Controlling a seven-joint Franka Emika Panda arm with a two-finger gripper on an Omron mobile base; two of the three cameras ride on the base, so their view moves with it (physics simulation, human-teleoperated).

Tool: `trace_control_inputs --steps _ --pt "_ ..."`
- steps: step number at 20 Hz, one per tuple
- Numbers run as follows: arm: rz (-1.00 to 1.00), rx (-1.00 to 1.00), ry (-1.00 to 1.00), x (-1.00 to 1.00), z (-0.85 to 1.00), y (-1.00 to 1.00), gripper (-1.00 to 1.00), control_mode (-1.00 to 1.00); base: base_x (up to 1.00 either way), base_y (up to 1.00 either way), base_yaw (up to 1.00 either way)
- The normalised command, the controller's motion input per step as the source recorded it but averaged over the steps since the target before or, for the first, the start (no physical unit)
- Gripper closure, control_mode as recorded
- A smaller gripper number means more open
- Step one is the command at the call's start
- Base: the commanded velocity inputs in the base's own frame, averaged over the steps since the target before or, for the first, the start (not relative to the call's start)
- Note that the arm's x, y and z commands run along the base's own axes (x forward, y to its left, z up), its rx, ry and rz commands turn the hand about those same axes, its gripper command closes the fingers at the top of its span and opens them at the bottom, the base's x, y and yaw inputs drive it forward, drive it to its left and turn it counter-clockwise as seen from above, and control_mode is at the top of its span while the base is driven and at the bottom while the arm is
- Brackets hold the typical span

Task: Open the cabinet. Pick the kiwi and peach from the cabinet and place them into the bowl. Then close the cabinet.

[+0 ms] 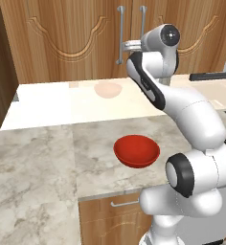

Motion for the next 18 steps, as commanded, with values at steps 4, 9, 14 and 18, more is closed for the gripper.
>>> trace_control_inputs --steps 4,9,14,18 --pt "0.0 0.0 0.0 0.27 -0.03 0.0 1.0 -1.0 0.0 0.0 0.0" --pt "0.0 0.0 0.0 0.0 0.0 0.0 1.0 -1.0 0.0 0.0 0.0" --pt "0.0 0.0 0.0 0.0 0.0 0.0 1.0 -1.0 0.0 0.0 0.0" --pt "0.0 0.0 0.0 -0.09 0.0 0.0 1.0 -1.0 0.0 0.0 0.0"
